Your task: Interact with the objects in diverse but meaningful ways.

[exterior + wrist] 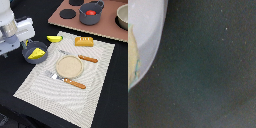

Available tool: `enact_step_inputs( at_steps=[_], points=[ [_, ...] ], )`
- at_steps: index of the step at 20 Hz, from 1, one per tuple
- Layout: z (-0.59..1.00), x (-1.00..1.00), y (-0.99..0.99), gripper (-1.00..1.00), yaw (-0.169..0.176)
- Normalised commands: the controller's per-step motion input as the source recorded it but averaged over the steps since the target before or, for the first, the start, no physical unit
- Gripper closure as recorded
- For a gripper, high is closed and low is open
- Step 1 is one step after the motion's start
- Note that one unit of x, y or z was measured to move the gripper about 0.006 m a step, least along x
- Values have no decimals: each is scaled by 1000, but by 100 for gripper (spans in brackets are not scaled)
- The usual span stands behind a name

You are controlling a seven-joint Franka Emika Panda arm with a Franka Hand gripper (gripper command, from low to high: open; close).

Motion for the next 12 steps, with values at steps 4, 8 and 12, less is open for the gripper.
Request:
enact_step_inputs(
  at_steps=[4, 8, 12],
  points=[
    [9, -15, 67, -100, -40],
    [-71, -14, 151, -100, -20],
    [-34, 0, 129, -100, -41]
  ],
)
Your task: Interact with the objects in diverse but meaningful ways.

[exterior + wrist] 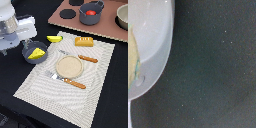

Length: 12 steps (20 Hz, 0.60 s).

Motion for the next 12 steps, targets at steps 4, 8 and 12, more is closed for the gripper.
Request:
enact_step_inputs(
  at_steps=[4, 8, 12],
  points=[
    [-85, 0, 64, -100, -81],
    [-115, 0, 64, -100, -52],
    [-151, 9, 1, -100, -37]
  ],
)
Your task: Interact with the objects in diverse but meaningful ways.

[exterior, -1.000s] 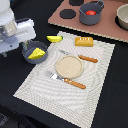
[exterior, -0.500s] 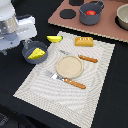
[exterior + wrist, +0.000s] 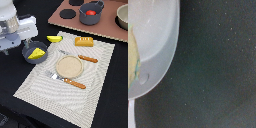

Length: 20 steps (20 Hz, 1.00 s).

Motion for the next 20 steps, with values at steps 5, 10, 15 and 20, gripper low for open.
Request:
enact_step_inputs(
  at_steps=[5, 10, 15, 20],
  points=[
    [-235, 24, 14, -100, -33],
    [-282, 13, 4, -100, -29],
    [-283, 3, 0, -100, -25],
    [-306, 0, 0, -100, -21]
  ],
)
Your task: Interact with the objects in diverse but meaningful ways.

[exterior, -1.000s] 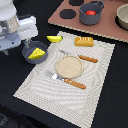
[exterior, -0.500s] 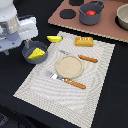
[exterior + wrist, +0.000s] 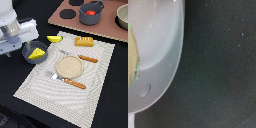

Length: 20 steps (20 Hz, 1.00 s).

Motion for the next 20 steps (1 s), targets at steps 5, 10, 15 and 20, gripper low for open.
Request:
enact_step_inputs(
  at_steps=[5, 10, 15, 20],
  points=[
    [-311, -19, 6, -100, -11],
    [-337, -2, 52, -100, -2],
    [-290, -1, 182, -100, 0],
    [-274, 0, 282, -100, 0]
  ],
)
